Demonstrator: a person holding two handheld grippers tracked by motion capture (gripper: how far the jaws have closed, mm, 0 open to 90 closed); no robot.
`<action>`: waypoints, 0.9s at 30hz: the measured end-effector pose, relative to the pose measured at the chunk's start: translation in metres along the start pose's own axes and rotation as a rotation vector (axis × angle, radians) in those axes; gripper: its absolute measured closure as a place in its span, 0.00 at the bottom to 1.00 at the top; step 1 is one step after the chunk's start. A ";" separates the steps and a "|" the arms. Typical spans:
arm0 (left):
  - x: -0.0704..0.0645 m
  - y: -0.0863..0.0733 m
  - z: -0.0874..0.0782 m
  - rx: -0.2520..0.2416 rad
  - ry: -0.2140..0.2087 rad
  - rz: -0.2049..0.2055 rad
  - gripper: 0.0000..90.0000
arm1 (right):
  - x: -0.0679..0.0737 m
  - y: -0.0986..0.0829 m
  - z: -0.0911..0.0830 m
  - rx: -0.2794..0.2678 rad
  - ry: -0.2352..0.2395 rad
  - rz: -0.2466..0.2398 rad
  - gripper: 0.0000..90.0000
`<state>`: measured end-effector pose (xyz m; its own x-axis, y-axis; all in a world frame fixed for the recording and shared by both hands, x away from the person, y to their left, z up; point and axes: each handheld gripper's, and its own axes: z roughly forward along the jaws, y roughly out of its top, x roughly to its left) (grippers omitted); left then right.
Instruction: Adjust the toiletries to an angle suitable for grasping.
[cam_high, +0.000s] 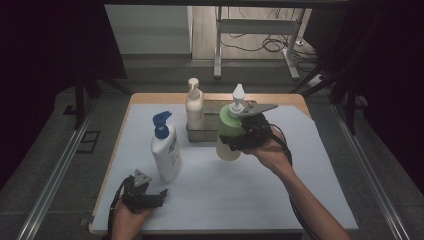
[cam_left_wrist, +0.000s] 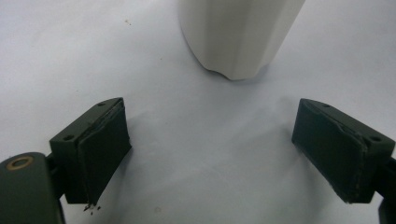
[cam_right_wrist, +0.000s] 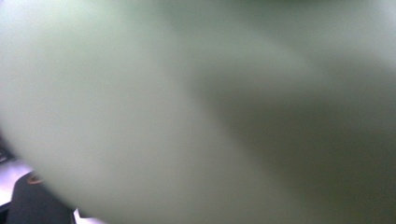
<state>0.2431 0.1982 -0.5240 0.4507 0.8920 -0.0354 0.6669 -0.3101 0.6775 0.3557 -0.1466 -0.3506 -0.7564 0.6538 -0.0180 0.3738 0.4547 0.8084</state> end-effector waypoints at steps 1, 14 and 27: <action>0.000 0.000 0.000 0.000 0.000 0.000 0.12 | 0.000 0.000 0.000 0.000 0.000 0.000 0.14; 0.000 0.000 0.000 0.001 0.000 0.001 0.12 | -0.017 0.018 0.010 -0.021 -0.050 0.024 0.14; 0.000 0.000 0.000 0.002 0.001 0.001 0.12 | -0.032 0.031 0.028 -0.027 -0.090 0.046 0.14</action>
<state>0.2433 0.1984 -0.5240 0.4512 0.8918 -0.0340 0.6675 -0.3119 0.6761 0.4064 -0.1365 -0.3409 -0.6868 0.7261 -0.0325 0.3916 0.4074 0.8250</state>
